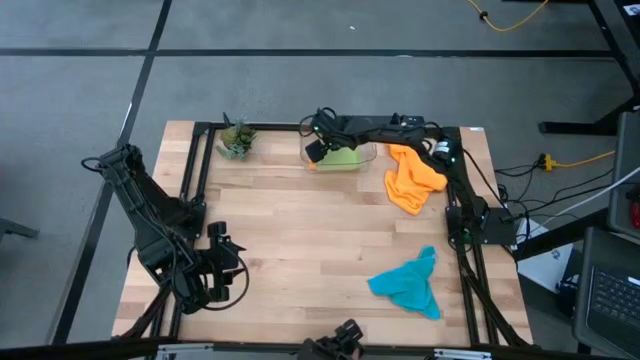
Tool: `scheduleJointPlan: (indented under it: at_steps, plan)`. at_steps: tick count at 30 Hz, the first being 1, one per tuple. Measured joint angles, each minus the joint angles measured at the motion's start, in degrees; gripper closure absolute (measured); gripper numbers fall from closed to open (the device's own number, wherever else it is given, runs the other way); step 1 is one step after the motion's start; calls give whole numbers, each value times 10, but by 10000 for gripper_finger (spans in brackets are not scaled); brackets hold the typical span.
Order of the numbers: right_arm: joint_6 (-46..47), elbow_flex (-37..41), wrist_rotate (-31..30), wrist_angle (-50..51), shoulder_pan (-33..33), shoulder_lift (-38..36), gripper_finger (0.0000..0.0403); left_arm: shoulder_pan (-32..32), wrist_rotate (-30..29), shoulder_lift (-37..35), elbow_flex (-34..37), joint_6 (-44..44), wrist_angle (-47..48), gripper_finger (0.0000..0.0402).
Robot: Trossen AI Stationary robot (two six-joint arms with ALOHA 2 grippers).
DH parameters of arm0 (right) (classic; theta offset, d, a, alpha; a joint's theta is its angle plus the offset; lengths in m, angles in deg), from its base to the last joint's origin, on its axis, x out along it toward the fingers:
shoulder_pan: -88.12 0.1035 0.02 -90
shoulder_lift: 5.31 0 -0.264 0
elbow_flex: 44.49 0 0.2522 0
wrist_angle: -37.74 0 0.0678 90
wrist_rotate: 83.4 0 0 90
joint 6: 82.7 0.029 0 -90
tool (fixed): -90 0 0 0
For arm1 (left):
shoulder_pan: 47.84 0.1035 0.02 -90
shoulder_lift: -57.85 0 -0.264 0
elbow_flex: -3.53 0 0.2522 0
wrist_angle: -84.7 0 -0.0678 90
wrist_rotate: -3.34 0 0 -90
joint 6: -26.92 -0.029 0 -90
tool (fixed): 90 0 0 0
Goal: Fold microfiber towels
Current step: Fold the orange microfiber cloth
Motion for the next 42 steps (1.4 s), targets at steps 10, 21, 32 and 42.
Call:
scheduleJointPlan:
  at_steps: [10, 21, 32, 42]
  plan:
    - [-24, -79, 25, 88, 3, 3, 145, 0, 0, 0, 0, 0, 0, 188]
    - [-97, -343, 24, 416, 58, 1, 145, 0, 0, 0, 0, 0, 0, 188]
    - [-74, -242, 63, 567, 129, -54, 145, 0, -27, 0, 0, 0, -4, 188]
    - [-160, -173, 108, 568, 224, -64, 145, 3, -32, 0, 0, 0, -4, 188]
